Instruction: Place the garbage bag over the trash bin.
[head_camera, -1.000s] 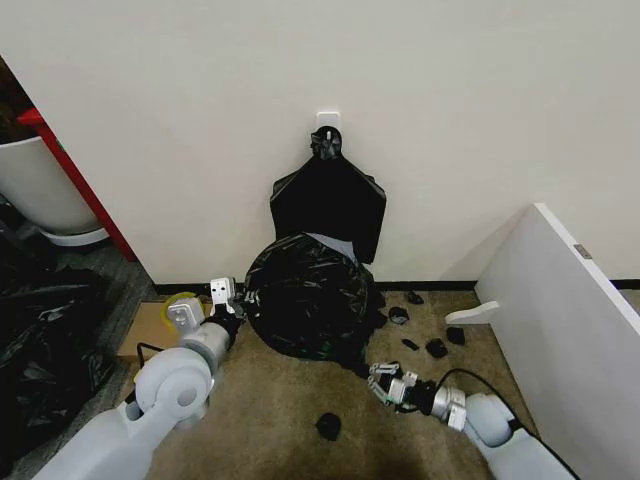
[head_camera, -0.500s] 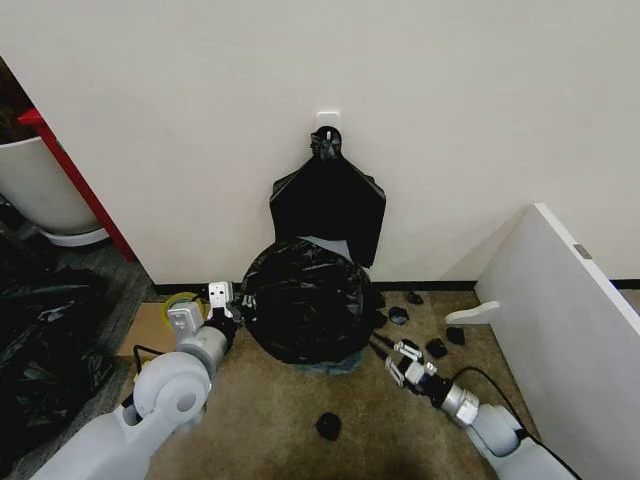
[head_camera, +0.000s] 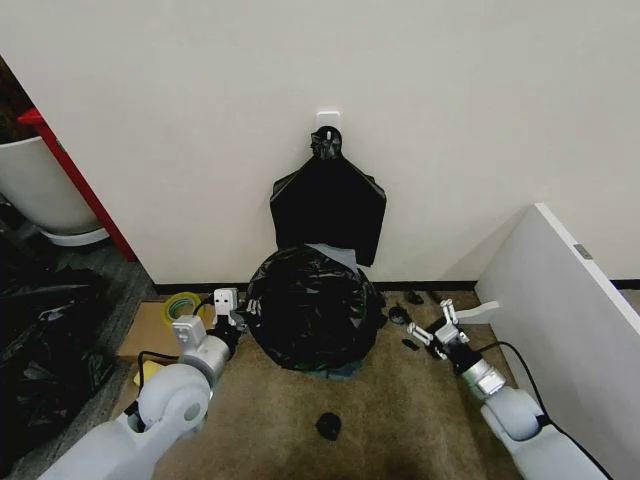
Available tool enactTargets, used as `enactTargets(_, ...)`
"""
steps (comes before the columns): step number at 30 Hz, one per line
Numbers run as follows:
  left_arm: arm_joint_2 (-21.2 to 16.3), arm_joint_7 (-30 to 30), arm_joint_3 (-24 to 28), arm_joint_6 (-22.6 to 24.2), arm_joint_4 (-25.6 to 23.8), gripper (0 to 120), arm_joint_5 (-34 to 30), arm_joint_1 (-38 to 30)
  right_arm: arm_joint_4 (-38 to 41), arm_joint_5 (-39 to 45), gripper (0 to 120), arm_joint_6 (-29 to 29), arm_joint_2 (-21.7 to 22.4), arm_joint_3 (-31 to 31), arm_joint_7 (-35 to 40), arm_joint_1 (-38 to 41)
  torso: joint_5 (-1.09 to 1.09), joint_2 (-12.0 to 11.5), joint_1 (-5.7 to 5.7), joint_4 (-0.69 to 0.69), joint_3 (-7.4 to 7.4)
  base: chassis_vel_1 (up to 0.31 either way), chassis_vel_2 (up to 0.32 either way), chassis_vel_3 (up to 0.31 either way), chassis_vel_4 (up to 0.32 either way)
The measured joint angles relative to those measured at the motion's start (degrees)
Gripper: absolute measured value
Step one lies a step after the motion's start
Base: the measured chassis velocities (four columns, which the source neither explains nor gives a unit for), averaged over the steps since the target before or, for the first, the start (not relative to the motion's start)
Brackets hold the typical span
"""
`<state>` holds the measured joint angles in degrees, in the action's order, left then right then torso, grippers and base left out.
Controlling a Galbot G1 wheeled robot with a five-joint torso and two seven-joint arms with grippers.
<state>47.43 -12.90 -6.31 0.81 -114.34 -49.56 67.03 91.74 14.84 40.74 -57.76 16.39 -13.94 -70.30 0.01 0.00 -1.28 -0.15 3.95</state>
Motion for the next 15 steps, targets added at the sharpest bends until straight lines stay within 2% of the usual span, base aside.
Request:
enactTargets(4, -0.3, 5.5, 0.6, -5.5, 3.2, 1, 7.5, -0.1, 6.1, 9.0, 98, 1.1, 0.8, -0.3, -10.6, -0.1, -0.01, 0.0, 0.0, 0.01, 0.0, 0.0, 0.0, 0.0, 0.0)
enactTargets(5, -0.3, 5.5, 0.6, -5.5, 3.2, 1, 7.5, -0.1, 6.1, 9.0, 98, 1.1, 0.8, -0.3, -10.6, -0.1, -0.01, 0.0, 0.0, 0.01, 0.0, 0.0, 0.0, 0.0, 0.0)
enactTargets(8, -0.4, 8.5, 0.9, -9.1, 5.4, 1, 13.5, 0.1, 9.3, 13.3, 100, 0.4, 2.2, -0.1, -15.4, 0.0, -0.01, 0.0, 0.0, 0.01, 0.0, 0.0, 0.0, 0.0, 0.0)
enactTargets(10, -0.4, 9.1, 1.0, -10.2, 6.3, 1, 15.5, 0.3, 9.6, 13.6, 100, -0.1, 2.8, 0.6, -16.1, 0.3, -0.01, 0.0, 0.0, 0.01, 0.0, 0.0, 0.0, 0.0, 0.0)
enactTargets(15, -0.4, 9.1, 1.0, -10.8, 6.9, 1, 15.9, 0.3, 7.9, 11.4, 100, -0.3, 3.7, 2.2, -15.1, 1.0, 0.0, 0.0, 0.0, 0.01, 0.0, 0.0, 0.0, 0.0, 0.0)
